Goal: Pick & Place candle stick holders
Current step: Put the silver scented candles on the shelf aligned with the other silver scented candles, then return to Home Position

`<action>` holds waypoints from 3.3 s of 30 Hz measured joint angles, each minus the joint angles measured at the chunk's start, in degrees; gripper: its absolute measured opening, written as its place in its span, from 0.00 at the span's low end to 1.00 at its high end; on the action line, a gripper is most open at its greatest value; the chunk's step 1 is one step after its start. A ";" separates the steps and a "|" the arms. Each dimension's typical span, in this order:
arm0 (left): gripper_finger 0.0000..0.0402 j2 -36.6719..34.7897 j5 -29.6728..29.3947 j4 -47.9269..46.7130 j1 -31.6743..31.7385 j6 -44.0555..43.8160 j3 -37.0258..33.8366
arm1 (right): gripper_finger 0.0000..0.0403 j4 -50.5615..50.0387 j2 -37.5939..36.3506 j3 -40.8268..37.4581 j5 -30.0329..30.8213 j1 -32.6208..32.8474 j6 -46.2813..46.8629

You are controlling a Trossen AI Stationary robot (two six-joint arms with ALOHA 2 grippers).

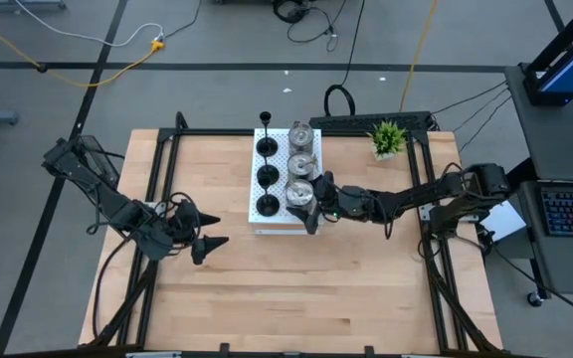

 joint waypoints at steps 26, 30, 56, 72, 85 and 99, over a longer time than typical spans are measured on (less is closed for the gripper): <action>0.97 0.02 -0.19 0.00 -0.01 0.24 0.00 | 0.99 0.34 -7.71 0.00 -0.02 0.00 -3.99; 0.97 0.02 -0.19 -0.02 0.00 0.36 0.00 | 0.99 0.66 -10.39 0.00 0.00 0.52 -5.16; 0.97 -0.09 7.13 26.39 3.73 19.92 -7.87 | 0.46 -30.87 -34.44 0.00 1.52 3.75 -2.57; 0.97 -22.47 17.31 31.59 13.45 32.97 -22.92 | 0.01 -43.85 -42.79 -0.02 1.76 8.47 0.85; 0.97 -28.17 19.81 27.72 14.25 34.47 -22.88 | 0.00 -45.89 -45.24 -0.02 1.49 8.41 0.45; 0.97 -26.49 16.40 27.77 14.25 32.95 -22.86 | 0.00 -48.94 -48.49 -0.02 -1.45 8.41 1.46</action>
